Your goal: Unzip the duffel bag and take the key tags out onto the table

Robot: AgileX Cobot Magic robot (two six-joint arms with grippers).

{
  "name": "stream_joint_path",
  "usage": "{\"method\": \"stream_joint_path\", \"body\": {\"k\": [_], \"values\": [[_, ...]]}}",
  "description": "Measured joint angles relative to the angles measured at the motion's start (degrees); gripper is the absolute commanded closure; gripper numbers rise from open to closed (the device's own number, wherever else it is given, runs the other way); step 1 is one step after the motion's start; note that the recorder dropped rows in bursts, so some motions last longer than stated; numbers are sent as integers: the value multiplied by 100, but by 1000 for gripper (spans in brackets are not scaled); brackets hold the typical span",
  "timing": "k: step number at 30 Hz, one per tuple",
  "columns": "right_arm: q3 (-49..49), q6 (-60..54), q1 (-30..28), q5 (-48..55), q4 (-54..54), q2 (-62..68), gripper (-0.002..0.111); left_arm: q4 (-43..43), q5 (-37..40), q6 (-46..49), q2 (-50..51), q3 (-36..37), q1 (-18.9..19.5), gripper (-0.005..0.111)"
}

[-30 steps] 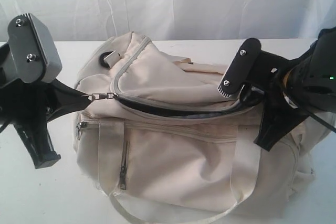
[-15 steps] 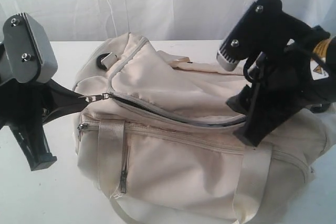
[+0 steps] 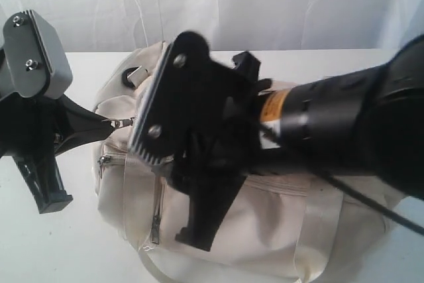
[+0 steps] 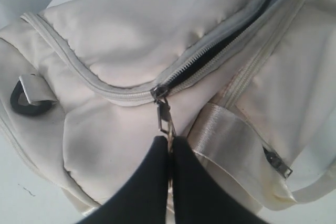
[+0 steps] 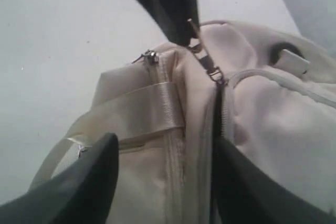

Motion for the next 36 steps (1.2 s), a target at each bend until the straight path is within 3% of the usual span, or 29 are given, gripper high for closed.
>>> {"method": "stream_joint_path", "body": {"k": [13,24,36], "values": [[-730,2279,39,228,-2770,1193,62,-21,0,0,0,0,0,107],[-768,2426,64,227,-2888,1319,108,-21,0,0,0,0,0,107],[-792,2438,441,722,-2811,1319,108,-21,-429,0,215,0,0,107]]}}
